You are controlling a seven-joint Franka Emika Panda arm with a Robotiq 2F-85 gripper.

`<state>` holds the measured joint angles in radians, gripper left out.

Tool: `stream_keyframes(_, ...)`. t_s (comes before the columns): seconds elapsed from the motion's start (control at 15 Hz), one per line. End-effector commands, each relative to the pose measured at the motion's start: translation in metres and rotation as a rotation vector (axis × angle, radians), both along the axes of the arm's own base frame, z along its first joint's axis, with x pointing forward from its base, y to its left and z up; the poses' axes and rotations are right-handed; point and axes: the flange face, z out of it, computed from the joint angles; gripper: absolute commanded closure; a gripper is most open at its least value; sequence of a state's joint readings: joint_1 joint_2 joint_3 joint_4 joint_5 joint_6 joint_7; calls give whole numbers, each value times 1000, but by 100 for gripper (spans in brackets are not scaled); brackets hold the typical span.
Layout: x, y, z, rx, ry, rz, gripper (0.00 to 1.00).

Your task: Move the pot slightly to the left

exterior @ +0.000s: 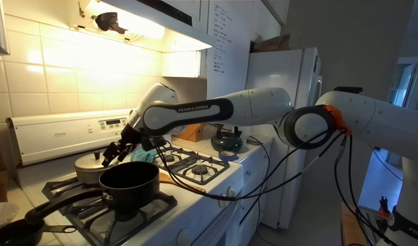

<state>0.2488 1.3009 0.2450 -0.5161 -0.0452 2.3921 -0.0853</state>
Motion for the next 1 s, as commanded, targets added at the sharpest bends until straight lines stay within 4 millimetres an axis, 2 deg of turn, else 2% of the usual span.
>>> stream_keyframes(0.0, 4, -12, 7, -10, 0, -32, 0)
stream_keyframes(0.4, 5, -26, 16, -42, 84, -128, 0)
stream_keyframes(0.53, 5, -29, 13, -41, 95, -153, 26)
stream_keyframes(0.73, 4, -31, 9, -32, 138, -186, 48)
stream_keyframes(0.93, -3, -21, 15, -12, 201, -154, 70)
